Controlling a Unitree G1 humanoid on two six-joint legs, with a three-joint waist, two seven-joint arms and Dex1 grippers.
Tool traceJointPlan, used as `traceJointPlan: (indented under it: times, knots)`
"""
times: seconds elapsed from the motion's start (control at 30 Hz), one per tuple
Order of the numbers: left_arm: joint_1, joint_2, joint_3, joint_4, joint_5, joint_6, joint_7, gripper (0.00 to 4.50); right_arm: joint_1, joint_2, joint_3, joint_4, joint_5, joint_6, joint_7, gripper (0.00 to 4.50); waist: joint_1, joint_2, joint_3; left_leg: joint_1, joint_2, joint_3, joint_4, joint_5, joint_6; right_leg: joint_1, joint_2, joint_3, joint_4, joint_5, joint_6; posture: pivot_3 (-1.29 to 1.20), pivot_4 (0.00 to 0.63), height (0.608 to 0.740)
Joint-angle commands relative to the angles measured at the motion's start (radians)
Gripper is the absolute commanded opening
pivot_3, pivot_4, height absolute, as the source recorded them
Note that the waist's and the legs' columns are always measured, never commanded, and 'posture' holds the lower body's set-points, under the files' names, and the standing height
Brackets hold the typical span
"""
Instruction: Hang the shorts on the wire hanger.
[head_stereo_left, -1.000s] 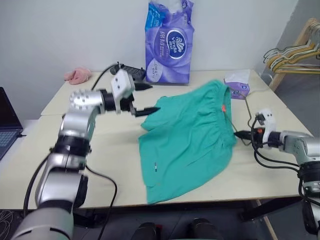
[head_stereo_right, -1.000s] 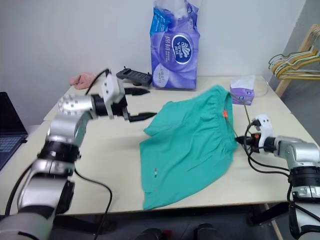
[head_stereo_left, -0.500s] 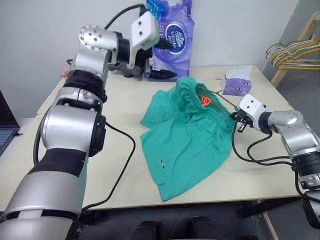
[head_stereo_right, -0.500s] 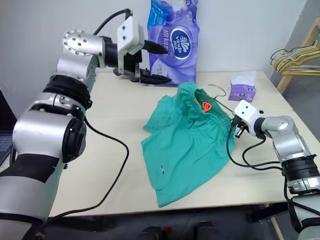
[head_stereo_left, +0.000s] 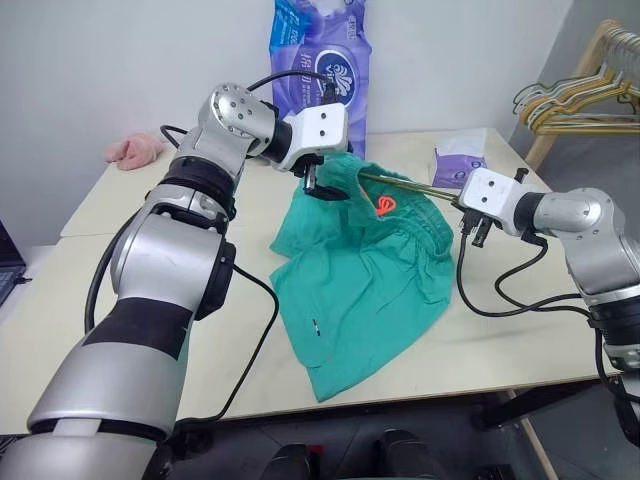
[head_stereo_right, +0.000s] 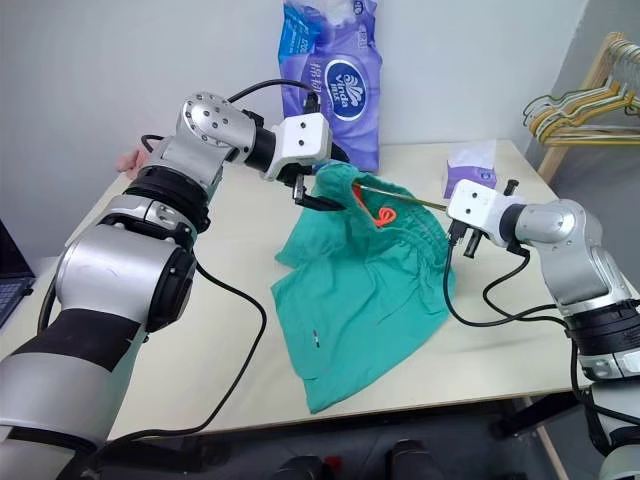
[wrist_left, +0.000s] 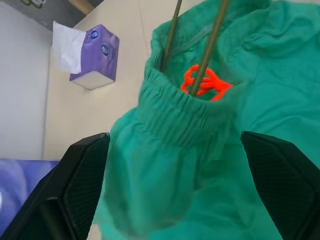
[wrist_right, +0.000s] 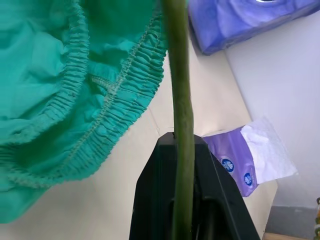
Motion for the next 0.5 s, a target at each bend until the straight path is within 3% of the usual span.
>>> traceJointPlan:
  times: [0.03, 0.4, 0.5]
  knots:
    - [0.004, -0.006, -0.012, -0.005, 0.036, -0.035, 0.064, 4.46, -0.046, -0.011, -0.007, -0.080, -0.015, 0.011, 0.018, 0.00, -0.004, 0.000, 0.000, 0.000, 0.000, 0.000, 0.000, 0.000, 0.000, 0.000, 0.000, 0.000, 0.000, 0.000, 0.000, -0.16, 0.013, 0.740]
    - [0.060, -0.022, -0.056, -0.002, 0.117, -0.059, 0.103, 4.46, -0.087, 0.018, 0.005, -0.168, -0.033, 0.083, 0.041, 0.00, -0.007, 0.000, 0.000, 0.000, 0.000, 0.000, 0.000, 0.000, -0.001, -0.001, 0.000, 0.000, 0.000, 0.000, 0.000, -0.17, 0.006, 0.740]
    - [0.066, -0.025, -0.050, -0.002, 0.117, -0.059, 0.105, 3.53, -0.093, 0.027, 0.004, -0.176, -0.037, 0.096, 0.045, 0.00, -0.007, 0.000, 0.000, 0.000, 0.000, 0.000, 0.000, 0.001, -0.002, -0.001, -0.001, 0.000, 0.000, 0.000, 0.000, -0.17, 0.007, 0.740]
